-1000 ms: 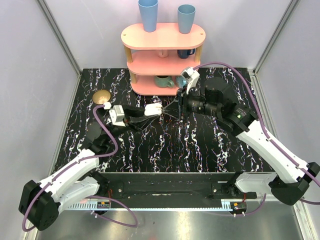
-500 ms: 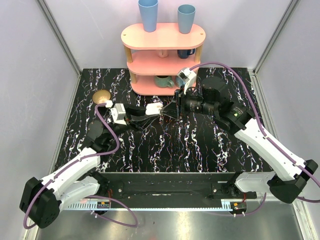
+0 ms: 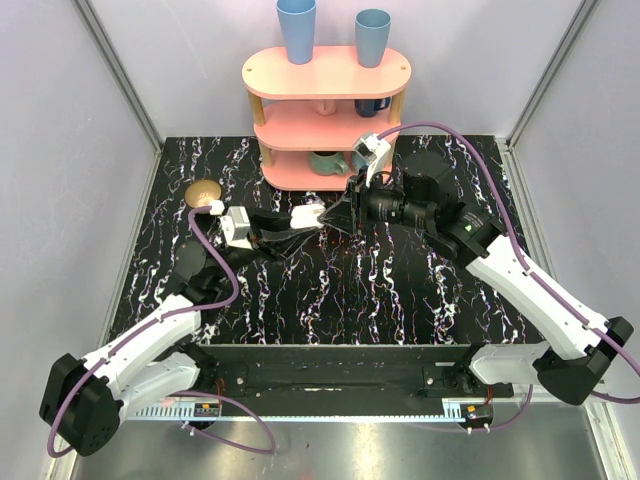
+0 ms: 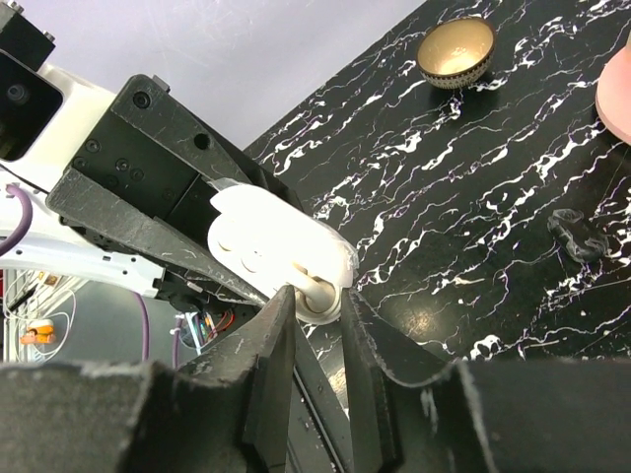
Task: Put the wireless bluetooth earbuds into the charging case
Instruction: Adjust the right earbud in the right side groove of the charging case.
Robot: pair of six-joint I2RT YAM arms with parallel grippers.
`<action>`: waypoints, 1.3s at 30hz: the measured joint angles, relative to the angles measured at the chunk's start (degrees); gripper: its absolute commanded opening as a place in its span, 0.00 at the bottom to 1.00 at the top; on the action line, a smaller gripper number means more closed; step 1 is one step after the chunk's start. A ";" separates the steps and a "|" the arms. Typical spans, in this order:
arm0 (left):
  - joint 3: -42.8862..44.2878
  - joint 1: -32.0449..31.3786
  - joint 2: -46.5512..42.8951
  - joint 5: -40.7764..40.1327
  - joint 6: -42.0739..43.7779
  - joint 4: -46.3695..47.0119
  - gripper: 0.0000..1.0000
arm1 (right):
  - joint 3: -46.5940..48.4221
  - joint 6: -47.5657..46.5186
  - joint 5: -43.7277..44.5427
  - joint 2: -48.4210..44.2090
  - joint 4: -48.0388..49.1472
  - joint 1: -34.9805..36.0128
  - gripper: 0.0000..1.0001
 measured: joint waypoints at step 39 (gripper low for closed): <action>0.28 0.20 0.31 -0.15 -0.37 -1.40 0.00 | -3.98 -11.39 8.63 -2.38 4.72 4.74 0.39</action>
